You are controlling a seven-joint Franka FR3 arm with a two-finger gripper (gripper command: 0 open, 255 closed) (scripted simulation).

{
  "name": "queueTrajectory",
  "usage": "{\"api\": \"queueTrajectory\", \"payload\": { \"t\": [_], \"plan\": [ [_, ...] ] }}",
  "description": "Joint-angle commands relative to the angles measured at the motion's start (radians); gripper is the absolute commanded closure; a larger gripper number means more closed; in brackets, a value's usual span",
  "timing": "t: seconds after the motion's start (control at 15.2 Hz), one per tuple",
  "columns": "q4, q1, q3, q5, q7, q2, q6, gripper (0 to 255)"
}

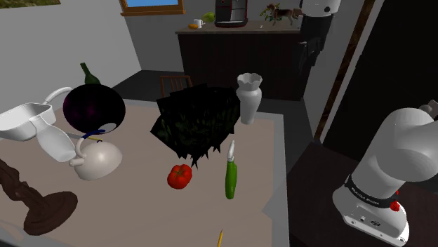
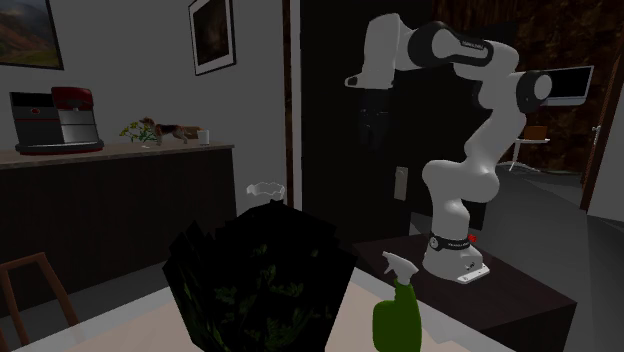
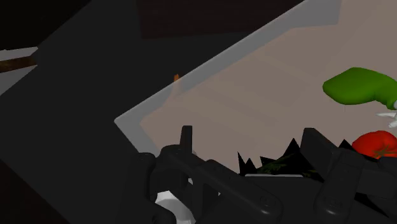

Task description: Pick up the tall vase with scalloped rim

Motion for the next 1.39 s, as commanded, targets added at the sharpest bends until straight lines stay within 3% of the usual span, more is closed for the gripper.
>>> {"api": "queueTrajectory", "payload": {
  "t": [0.0,0.66,1.32],
  "plan": [
    [0.0,0.0,0.0,0.0,0.0,0.0,0.0,0],
    [0.101,-0.02,-0.006,-0.077,0.012,0.347,0.247,0],
    [0.336,-0.041,-0.012,-0.156,0.035,0.722,0.388,0]
  ]
}}
